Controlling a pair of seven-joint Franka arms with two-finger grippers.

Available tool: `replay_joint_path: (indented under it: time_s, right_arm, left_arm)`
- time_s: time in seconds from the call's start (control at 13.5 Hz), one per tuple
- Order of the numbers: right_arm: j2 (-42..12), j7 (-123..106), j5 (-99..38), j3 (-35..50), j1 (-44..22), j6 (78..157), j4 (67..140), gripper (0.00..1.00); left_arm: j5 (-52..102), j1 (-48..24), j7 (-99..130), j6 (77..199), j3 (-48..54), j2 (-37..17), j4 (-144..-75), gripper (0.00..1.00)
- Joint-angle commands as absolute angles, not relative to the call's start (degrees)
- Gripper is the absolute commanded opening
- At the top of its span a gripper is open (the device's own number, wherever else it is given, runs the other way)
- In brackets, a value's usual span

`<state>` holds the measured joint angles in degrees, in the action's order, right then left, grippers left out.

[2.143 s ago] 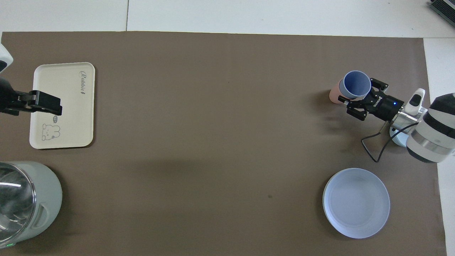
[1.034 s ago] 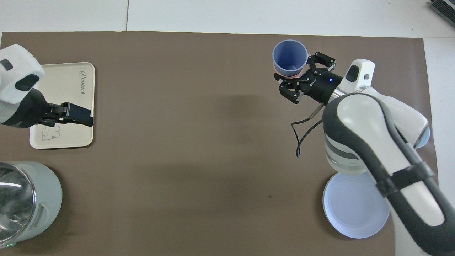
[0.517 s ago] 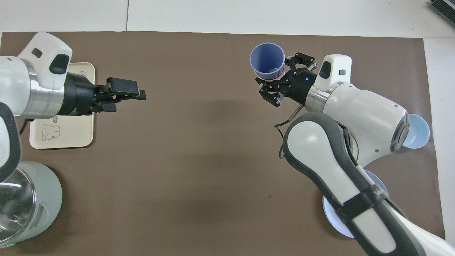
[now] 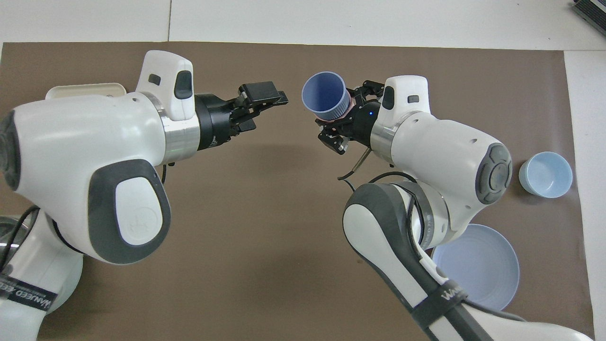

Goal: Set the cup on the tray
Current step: 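Lift the cup with the right gripper while the left gripper reaches toward it, then grasp the cup with the left gripper from the right gripper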

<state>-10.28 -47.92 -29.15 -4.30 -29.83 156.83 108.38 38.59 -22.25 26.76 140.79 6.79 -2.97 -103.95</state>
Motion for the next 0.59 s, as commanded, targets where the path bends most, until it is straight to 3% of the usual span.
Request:
replay_joint_path:
  time_s: [0.0,0.37,0.44,0.52]
  right_arm:
    - [-10.3,-41.2,-21.2,-4.4,-29.6,151.4,105.3,0.0]
    - [-10.1,-37.4,-16.7,-4.4,-31.3,150.0,104.9,0.0]
    - [-10.1,-37.4,-16.3,-4.4,-31.3,150.1,104.9,0.0]
    - [-10.1,-37.4,-16.3,-4.4,-31.3,150.1,104.9,0.0]
  left_arm:
    - [39.9,-27.0,27.4,148.1,5.7,-6.8,-103.9,0.86]
    - [39.1,-28.9,26.4,150.1,5.8,-9.8,-103.0,0.63]
    - [39.1,-28.9,26.3,150.0,5.8,-9.9,-103.0,0.52]
    - [39.2,-29.4,26.4,150.0,5.8,-9.9,-103.0,0.31]
